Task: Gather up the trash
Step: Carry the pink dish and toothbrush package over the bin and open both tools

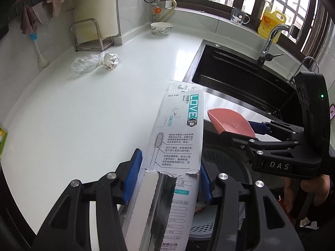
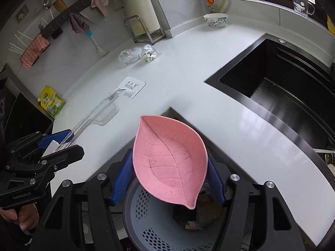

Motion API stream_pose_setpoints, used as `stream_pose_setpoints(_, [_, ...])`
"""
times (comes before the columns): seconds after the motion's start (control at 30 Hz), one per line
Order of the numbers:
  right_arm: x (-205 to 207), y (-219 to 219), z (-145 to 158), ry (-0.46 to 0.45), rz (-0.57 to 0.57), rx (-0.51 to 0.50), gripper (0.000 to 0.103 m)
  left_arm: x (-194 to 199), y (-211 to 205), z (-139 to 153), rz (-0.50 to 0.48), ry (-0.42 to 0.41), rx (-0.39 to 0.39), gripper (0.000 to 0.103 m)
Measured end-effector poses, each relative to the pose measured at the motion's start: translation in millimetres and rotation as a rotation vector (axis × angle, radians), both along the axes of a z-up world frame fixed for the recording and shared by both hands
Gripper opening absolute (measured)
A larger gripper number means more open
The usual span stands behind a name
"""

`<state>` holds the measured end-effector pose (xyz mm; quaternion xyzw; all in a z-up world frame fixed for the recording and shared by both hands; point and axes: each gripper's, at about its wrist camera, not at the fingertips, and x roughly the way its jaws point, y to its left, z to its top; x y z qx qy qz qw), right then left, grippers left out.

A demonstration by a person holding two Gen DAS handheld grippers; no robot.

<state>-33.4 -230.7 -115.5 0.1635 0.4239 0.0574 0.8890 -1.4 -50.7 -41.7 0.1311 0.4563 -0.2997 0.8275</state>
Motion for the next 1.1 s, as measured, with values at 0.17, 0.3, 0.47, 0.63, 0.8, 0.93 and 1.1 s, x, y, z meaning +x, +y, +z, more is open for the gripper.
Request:
stream_pose_setpoints(0.17, [-31.5, -11.6, -20.4, 0.054, 0.038, -0.012, 0.063, -34.2, -11.7, -20.2, 0.024, 0.054, 0.018, 0.049])
stream_pose_setpoints(0.3, [-49.8, -16.7, -38.5, 0.093, 0.077, -0.026, 0.063, -50.0, -17.9, -44.1, 0.054, 0.114, 0.034, 0.049])
stream_pose_setpoints(0.47, [-57.4, -19.4, -71.8, 0.174, 0.101, -0.041, 0.063, -57.4, -26.1, -75.3, 0.095, 0.182, 0.061, 0.051])
stream_pose_setpoints(0.63, [-52.5, -24.6, -98.9, 0.250, 0.093, -0.001, 0.063, -54.4, -28.4, -100.4, 0.146, 0.242, 0.089, 0.052])
stream_pose_setpoints(0.8, [-47.2, -24.9, -101.6, 0.254, 0.104, 0.000, 0.063, -52.0, -21.9, -100.3, 0.199, 0.239, 0.069, 0.070])
stream_pose_setpoints(0.93, [-44.5, -29.0, -99.5, 0.249, 0.085, -0.012, 0.069, -52.3, -20.6, -97.4, 0.226, 0.223, 0.088, 0.076])
stream_pose_setpoints(1.1, [-47.2, -33.3, -96.5, 0.243, 0.078, -0.022, 0.070, -52.7, -15.7, -93.9, 0.261, 0.225, 0.088, 0.076])
